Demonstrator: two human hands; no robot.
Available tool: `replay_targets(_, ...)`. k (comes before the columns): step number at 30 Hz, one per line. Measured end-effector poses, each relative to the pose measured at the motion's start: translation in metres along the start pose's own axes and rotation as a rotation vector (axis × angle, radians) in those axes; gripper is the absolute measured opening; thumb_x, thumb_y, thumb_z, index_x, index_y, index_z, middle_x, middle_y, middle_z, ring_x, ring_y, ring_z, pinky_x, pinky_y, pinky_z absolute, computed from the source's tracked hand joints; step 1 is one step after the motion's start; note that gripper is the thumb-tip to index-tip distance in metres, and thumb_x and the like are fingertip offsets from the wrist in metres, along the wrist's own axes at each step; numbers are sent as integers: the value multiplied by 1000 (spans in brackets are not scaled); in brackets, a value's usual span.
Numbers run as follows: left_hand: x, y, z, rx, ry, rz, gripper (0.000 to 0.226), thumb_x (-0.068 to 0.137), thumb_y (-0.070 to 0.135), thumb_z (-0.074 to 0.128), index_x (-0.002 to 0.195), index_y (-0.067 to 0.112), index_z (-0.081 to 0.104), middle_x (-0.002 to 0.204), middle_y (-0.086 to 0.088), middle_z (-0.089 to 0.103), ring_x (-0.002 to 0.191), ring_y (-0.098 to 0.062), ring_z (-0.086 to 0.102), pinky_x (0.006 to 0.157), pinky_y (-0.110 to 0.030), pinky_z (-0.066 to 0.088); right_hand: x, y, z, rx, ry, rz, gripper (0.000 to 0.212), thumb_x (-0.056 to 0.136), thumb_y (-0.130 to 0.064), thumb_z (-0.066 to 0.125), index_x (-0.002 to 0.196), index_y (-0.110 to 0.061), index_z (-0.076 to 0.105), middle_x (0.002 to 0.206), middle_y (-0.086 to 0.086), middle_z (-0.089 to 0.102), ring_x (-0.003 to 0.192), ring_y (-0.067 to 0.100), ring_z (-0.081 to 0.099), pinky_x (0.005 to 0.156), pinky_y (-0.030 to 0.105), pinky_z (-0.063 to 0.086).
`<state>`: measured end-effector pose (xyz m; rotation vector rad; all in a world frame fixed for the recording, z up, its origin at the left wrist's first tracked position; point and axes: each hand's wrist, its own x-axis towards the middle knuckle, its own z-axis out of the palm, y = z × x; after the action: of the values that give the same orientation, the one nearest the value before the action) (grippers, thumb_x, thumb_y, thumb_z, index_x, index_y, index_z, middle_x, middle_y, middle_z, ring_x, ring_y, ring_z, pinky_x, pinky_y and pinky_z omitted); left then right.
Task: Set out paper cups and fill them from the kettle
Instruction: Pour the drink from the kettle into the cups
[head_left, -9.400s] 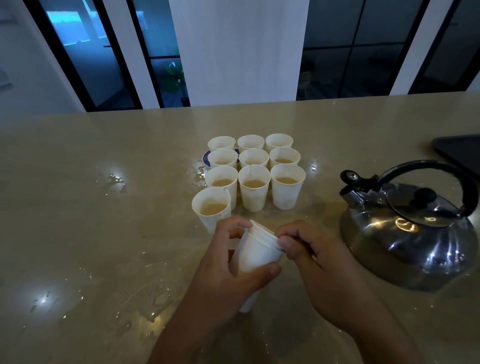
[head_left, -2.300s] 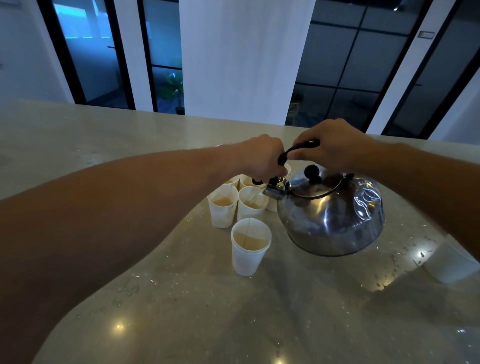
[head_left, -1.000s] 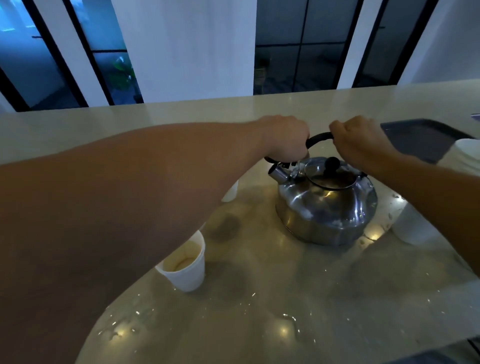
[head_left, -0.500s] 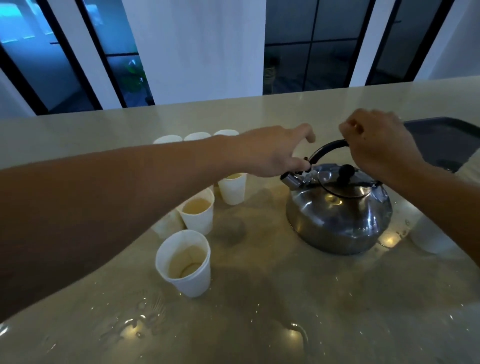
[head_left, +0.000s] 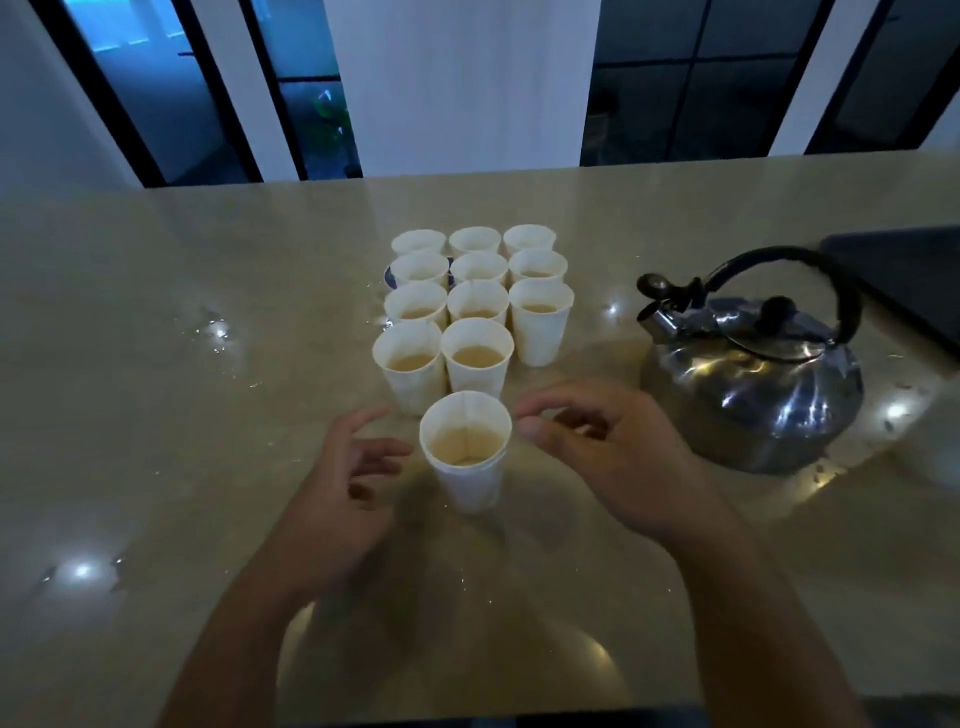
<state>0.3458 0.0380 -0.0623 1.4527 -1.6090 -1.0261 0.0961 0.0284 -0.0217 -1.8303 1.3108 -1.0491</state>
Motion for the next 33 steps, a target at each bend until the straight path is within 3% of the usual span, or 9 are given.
replay_targets(2, -1, -1, 20, -15, -113, 5, 100, 69, 1, 82, 136, 52, 29, 127, 20, 58, 115, 4, 56, 86, -12, 48, -4, 2, 11, -29, 10, 30, 16, 90, -35, 67, 100, -46, 72, 99, -27, 67, 90, 0, 61, 71, 14, 48)
replay_targets(4, 4, 3, 40, -59, -93, 35, 98, 70, 13, 86, 137, 53, 27, 128, 32, 52, 119, 10, 50, 94, -16, 46, -6, 1, 18, -86, -35, 44, 20, 92, -36, 65, 103, -53, 66, 97, -31, 62, 91, -4, 58, 70, 9, 43)
replay_targets(8, 11, 16, 51, -79, 0, 46, 70, 80, 30, 81, 121, 62, 35, 114, 43, 53, 108, 17, 51, 83, -11, 48, -10, 1, 15, -80, 4, 70, 24, 94, -32, 63, 101, -54, 64, 105, -31, 62, 93, -7, 56, 73, 10, 41)
replay_targets(12, 16, 43, 48, -17, 19, 143, 75, 68, 48, 83, 121, 67, 32, 118, 36, 50, 106, 10, 52, 80, -20, 54, -13, 4, 2, -1, 182, 1, 25, 95, -26, 61, 98, -51, 65, 102, -26, 61, 98, -4, 58, 77, 9, 44)
replay_targets(18, 5, 53, 50, -135, -18, 86, 84, 65, 48, 86, 131, 55, 34, 112, 31, 52, 102, 7, 55, 66, -12, 53, -11, -1, 6, 4, 173, -55, 17, 89, -41, 49, 97, -51, 60, 105, -28, 55, 103, -6, 53, 78, 4, 42)
replay_targets(24, 6, 47, 59, -178, -61, -36, 63, 69, 45, 85, 113, 57, 41, 101, 36, 54, 97, 10, 56, 60, -9, 49, -15, 16, 13, 2, 185, -58, 25, 97, -20, 53, 94, -44, 57, 96, -35, 56, 91, -4, 55, 74, 7, 42)
replay_targets(29, 8, 52, 62, -185, -91, -52, 69, 59, 61, 84, 113, 56, 41, 102, 36, 53, 98, 7, 56, 58, -6, 47, -13, 19, 11, 28, 218, -64, 22, 98, -22, 50, 96, -41, 59, 94, -29, 59, 85, 2, 56, 68, 10, 44)
replay_targets(31, 8, 49, 64, -178, -108, -44, 67, 63, 55, 85, 113, 58, 41, 101, 39, 53, 97, 13, 54, 57, -4, 46, -11, 19, 7, 33, 264, -34, 24, 99, -20, 47, 94, -41, 58, 87, -24, 60, 80, 2, 56, 66, 11, 43)
replay_targets(33, 7, 46, 65, -165, -99, -74, 64, 65, 50, 84, 112, 56, 40, 103, 36, 53, 96, 7, 56, 55, -2, 44, -6, 14, -7, 65, 381, -4, 23, 101, -22, 43, 91, -39, 56, 83, -13, 61, 72, 3, 54, 61, 16, 42)
